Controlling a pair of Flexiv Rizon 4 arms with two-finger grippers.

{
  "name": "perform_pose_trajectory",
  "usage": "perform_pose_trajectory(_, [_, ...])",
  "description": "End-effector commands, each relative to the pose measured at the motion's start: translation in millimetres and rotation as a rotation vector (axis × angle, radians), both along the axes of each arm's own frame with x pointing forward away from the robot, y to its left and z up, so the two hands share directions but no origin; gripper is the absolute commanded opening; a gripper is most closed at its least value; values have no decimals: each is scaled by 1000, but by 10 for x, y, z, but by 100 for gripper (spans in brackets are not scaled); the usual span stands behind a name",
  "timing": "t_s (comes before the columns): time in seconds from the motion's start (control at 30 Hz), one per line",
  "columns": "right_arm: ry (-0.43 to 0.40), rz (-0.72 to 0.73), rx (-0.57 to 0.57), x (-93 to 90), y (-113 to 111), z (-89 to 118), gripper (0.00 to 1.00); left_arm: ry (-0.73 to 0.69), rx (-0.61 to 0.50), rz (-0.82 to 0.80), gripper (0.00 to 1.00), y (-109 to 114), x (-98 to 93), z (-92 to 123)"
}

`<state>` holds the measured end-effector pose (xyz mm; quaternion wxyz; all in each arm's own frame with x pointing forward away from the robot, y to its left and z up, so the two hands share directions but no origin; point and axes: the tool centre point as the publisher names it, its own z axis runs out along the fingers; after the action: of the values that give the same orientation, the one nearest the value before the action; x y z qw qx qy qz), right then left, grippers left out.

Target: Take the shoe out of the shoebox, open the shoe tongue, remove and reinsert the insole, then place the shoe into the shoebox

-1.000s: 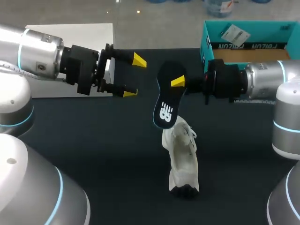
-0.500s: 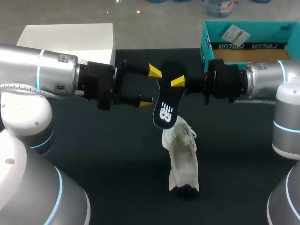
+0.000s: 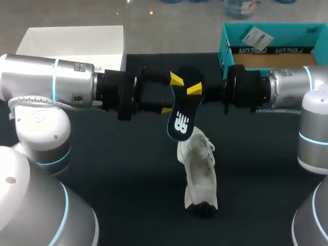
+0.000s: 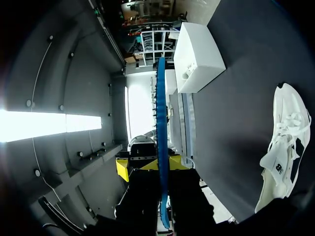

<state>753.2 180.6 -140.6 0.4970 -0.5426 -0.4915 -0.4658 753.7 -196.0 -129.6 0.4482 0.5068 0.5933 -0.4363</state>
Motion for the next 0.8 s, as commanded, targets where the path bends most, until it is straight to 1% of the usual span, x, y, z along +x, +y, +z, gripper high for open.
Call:
perform_pose_trajectory(0.03, [0,-1,-2,-9,4,-1,0,4,1,7,0,-67,61,-38])
perform_pose_trajectory(0.2, [0,-1,-2,-9,4,-1,0,15,7,9,0,-66,92,-65])
perform_pose_trajectory(0.27, [0,-1,-2,-9,4,-1,0,18,11,10,2,-70,106,-84])
perform_pose_trajectory(0.37, [0,-1,-2,-9,4,-1,0,26,13,11,0,-74,128,-104])
perform_pose_trajectory(0.53, [0,-1,-2,-9,4,-1,0,42,22,9,0,-93,161,-140])
perform_pose_trajectory(0.8, [0,-1,-2,-9,4,-1,0,44,24,9,0,-104,155,-149])
